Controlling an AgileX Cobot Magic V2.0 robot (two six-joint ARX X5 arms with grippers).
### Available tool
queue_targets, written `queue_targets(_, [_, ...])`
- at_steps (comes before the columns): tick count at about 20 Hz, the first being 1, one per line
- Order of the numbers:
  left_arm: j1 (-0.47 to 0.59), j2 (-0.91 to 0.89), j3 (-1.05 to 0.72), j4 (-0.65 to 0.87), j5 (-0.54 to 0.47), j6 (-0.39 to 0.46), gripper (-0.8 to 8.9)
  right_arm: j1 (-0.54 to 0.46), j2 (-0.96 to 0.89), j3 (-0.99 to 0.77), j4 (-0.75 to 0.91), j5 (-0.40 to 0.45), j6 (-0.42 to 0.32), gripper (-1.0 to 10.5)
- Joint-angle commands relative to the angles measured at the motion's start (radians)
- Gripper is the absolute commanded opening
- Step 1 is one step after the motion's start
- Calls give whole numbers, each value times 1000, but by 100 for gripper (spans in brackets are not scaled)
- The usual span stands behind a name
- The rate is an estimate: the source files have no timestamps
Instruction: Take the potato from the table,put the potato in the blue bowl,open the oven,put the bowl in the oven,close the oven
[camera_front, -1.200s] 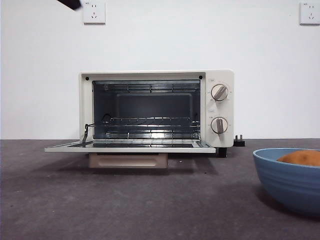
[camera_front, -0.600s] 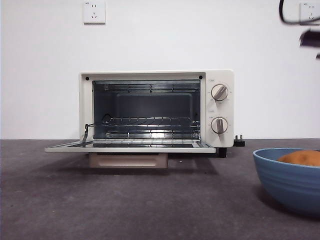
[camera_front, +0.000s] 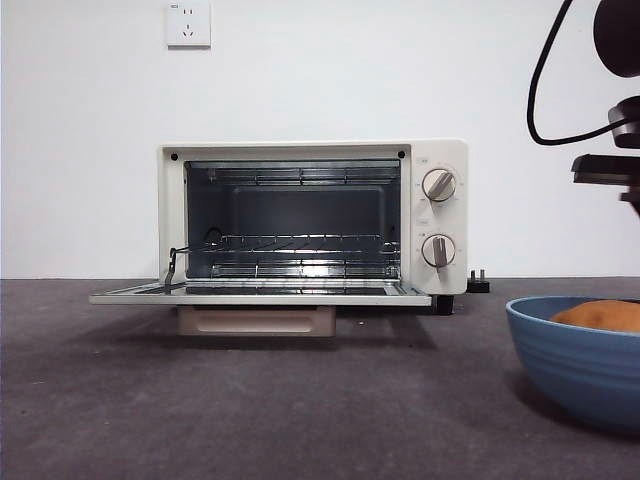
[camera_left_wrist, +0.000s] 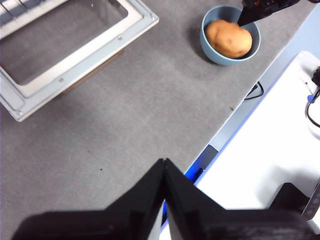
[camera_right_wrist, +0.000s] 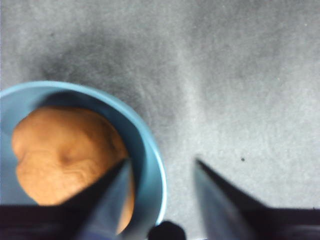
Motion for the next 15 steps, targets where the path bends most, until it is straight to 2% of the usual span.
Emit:
queue_targets(1, [-2,-24,-5,0,4,14,-6,-1,5,-12,13,8,-12,-15])
queue_targets(7, [-2,-93,-5,0,3,10,-6,-1,22,-12,21,-13,-11,-15])
queue_targets(11, [-2,-131,-5,0,3,3,-6,1,22,15,-19,-68,3,-15])
queue_targets(15, [-2,-142,-5,0,3,1,-6,42,22,153,-125,-74,90,-15])
